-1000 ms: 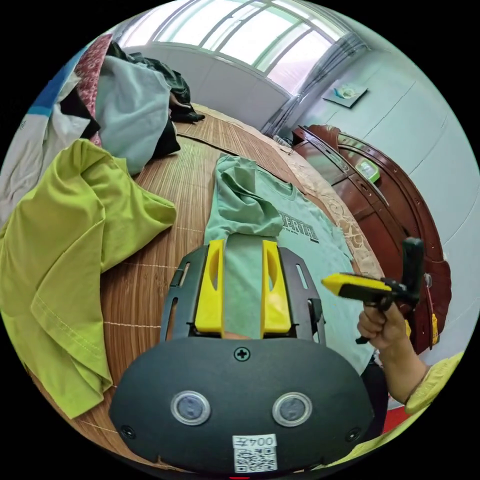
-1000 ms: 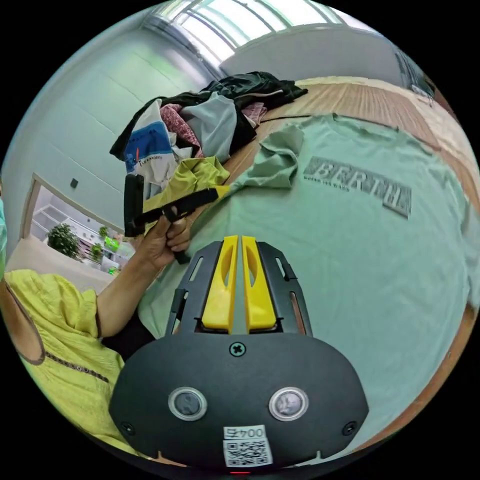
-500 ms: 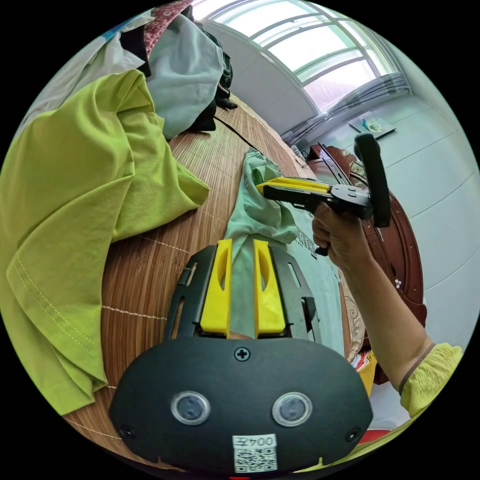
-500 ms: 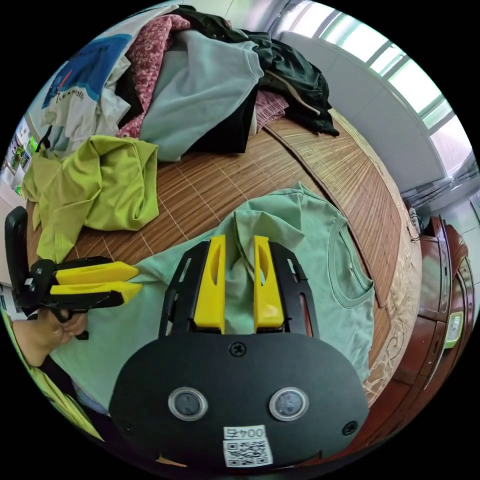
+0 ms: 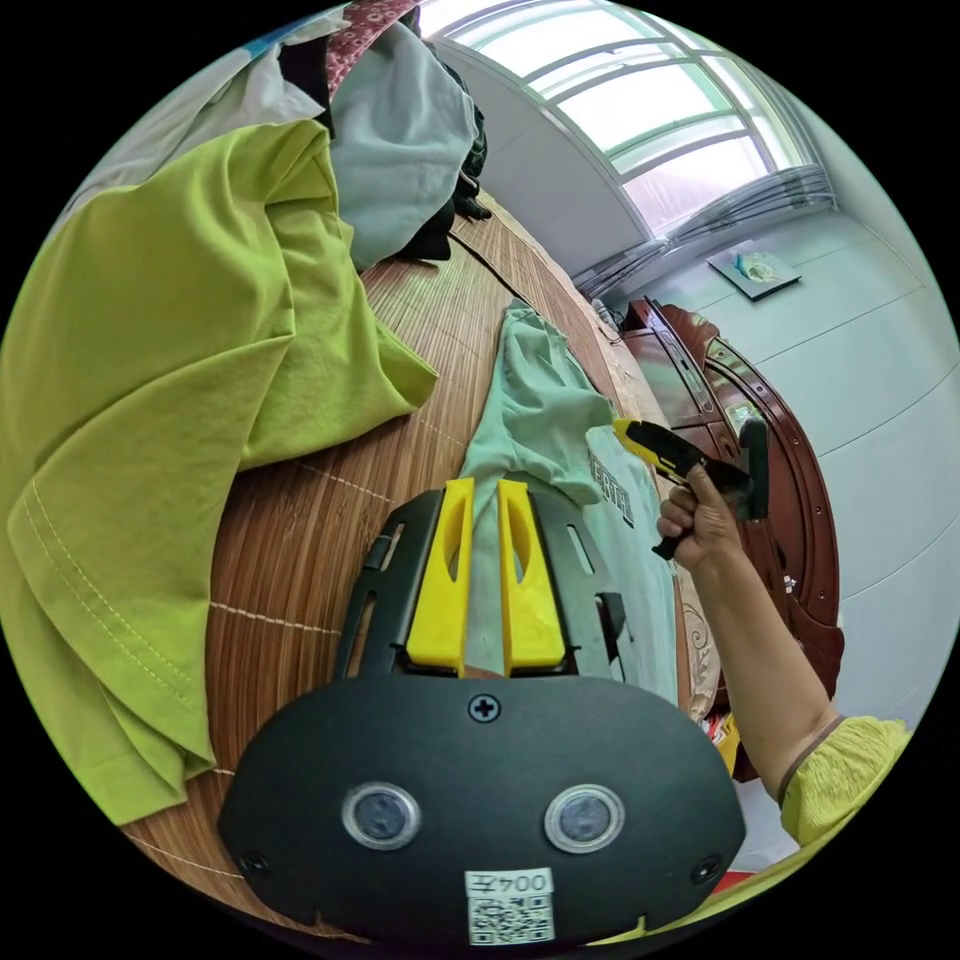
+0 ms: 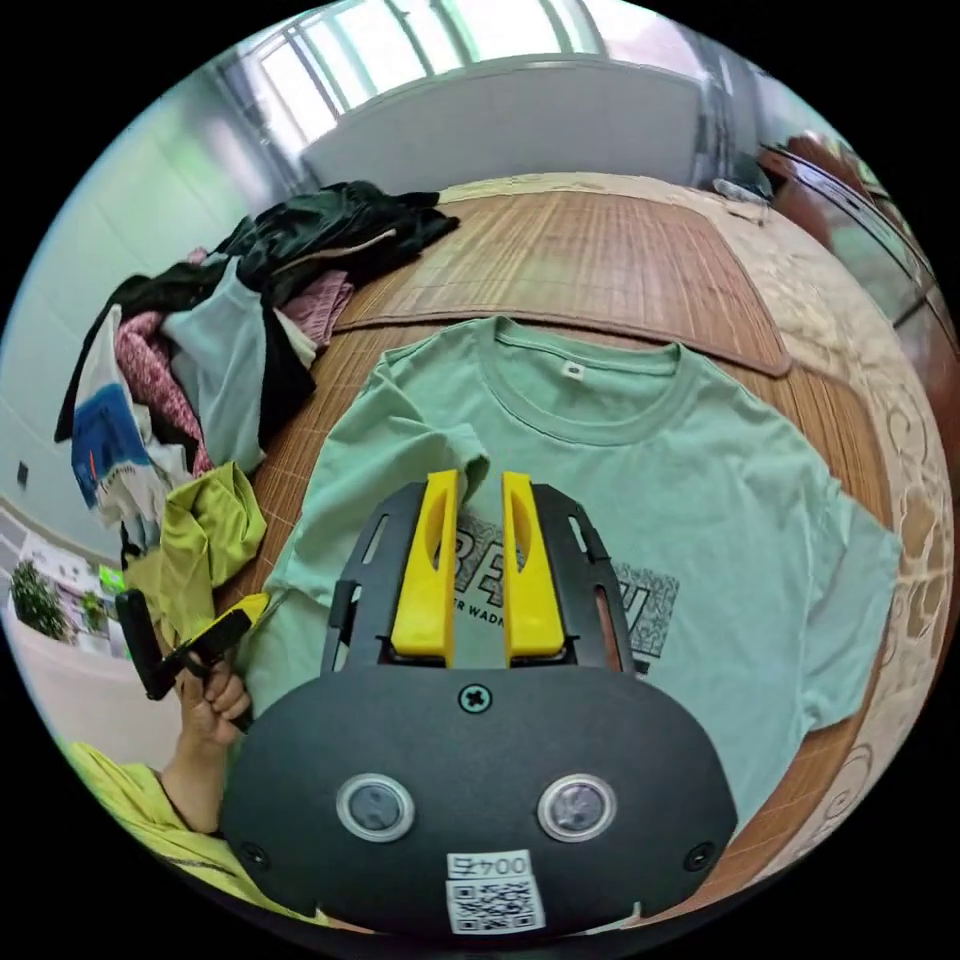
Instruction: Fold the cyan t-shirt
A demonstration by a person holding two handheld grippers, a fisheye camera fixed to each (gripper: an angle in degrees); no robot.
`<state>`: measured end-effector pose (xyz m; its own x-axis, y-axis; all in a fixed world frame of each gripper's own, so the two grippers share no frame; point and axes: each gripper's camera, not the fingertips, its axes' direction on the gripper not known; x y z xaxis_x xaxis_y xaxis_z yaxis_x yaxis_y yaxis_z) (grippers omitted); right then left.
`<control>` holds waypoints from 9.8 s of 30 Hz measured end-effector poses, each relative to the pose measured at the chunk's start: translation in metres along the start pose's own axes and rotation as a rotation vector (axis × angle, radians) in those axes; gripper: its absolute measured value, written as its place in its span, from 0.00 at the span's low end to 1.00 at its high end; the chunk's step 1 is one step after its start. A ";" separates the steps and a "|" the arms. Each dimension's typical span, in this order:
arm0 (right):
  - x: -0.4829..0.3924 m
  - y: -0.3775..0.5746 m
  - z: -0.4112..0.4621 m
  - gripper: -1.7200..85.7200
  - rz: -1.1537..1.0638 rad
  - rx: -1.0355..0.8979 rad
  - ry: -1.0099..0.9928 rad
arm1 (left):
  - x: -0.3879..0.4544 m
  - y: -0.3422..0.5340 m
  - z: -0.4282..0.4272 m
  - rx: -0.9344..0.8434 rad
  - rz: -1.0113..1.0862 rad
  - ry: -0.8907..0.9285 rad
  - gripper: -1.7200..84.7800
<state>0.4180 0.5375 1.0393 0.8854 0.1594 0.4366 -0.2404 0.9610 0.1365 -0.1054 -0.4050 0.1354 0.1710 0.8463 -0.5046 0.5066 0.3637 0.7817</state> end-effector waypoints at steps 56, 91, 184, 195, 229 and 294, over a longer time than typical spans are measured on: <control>0.119 -0.055 0.195 0.03 -0.380 -0.250 -0.137 | 0.109 0.005 0.023 0.021 -0.065 0.026 0.04; -0.059 0.443 0.161 0.13 -1.157 -0.078 0.286 | 0.129 0.005 -0.030 0.119 -0.086 0.056 0.02; 0.003 0.021 0.118 0.11 -0.512 -0.087 -0.077 | 0.033 -0.047 -0.008 -0.024 -0.033 0.008 0.02; -0.028 -0.086 0.139 0.03 -0.560 -0.278 -0.188 | 0.010 -0.035 -0.002 -0.027 -0.028 0.009 0.02; 0.106 0.174 -0.342 0.12 0.041 -0.025 -0.628 | 0.179 0.154 0.148 0.018 0.666 -0.630 0.10; -0.170 -0.011 -0.492 0.06 0.197 -0.052 -0.753 | -0.054 0.089 0.382 -0.165 0.657 -0.738 0.05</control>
<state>0.4663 0.6109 0.5262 0.3151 0.1502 0.9371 -0.3298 0.9432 -0.0403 0.2534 -0.5670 0.0922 0.8847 0.4661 -0.0117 0.0093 0.0075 0.9999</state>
